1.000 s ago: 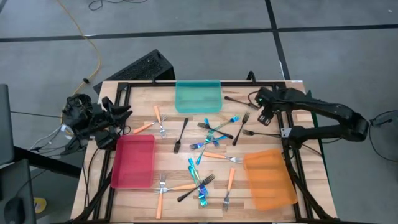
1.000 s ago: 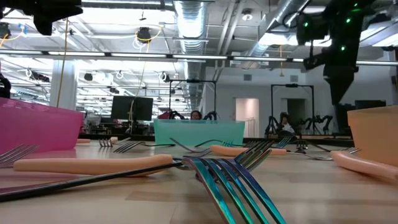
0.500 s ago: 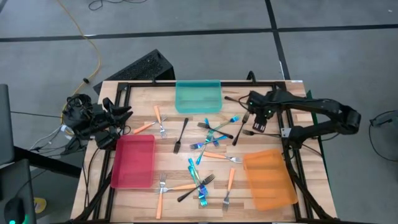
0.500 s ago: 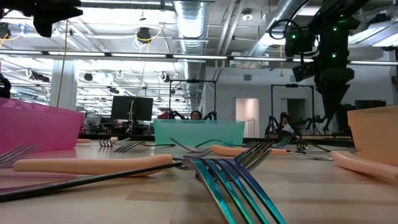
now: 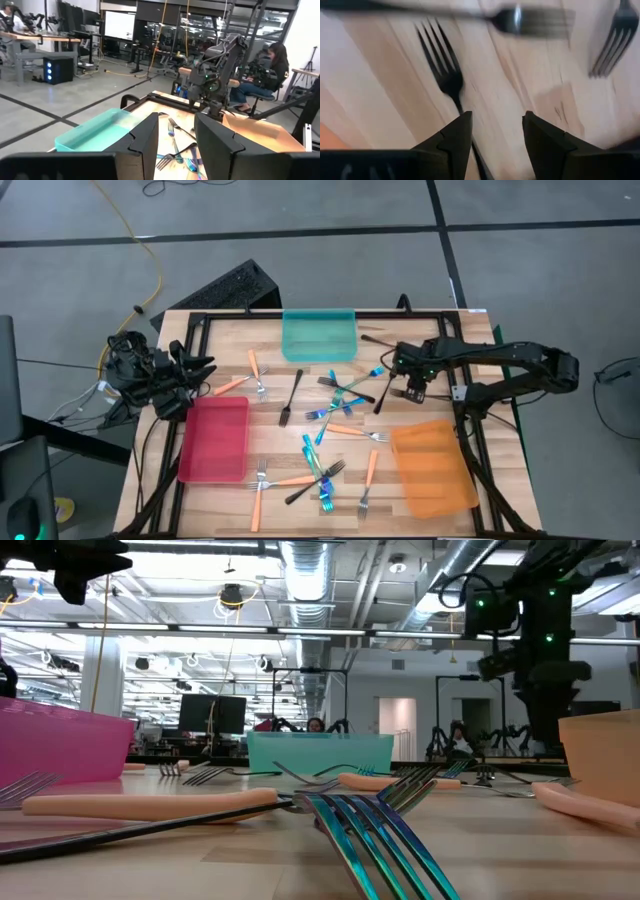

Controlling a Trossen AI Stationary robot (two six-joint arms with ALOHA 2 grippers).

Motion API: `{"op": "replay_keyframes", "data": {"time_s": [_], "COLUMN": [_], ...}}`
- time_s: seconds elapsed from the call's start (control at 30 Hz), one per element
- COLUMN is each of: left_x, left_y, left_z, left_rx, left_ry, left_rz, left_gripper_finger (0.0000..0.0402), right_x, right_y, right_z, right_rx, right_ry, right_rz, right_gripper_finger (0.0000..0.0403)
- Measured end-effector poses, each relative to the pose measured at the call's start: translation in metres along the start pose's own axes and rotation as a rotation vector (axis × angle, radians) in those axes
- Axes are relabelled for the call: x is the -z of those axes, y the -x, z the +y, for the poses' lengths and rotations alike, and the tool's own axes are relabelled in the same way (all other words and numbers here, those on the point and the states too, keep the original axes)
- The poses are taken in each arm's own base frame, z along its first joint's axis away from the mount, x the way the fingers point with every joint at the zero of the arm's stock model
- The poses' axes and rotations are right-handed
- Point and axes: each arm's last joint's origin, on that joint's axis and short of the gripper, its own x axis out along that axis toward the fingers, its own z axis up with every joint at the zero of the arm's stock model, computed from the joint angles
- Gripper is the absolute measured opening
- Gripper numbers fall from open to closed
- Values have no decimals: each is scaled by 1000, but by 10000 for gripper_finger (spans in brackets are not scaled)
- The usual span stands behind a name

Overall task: Sort silverware by color (type)
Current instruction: Put the black fork into the orange bin

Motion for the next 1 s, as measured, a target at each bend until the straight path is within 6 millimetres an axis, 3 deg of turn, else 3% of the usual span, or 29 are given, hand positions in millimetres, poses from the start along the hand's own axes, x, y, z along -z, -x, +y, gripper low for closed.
{"op": "replay_keyframes", "data": {"time_s": [0.37,0.7,1.0], "left_x": [0,0,0], "left_y": [0,0,0], "left_z": [0,0,0], "left_rx": [-2,-8,-8], "left_ry": [0,-3,-9], "left_rz": [0,-1,1], "left_gripper_finger": [112,112,112], "right_x": [-4,-14,2], "right_y": [0,0,-15], "right_z": [6,9,34], "right_rx": [35,76,84], "right_ry": [-20,-422,-292], "right_rz": [-22,-12,38], "right_gripper_finger": [194,194,194]}}
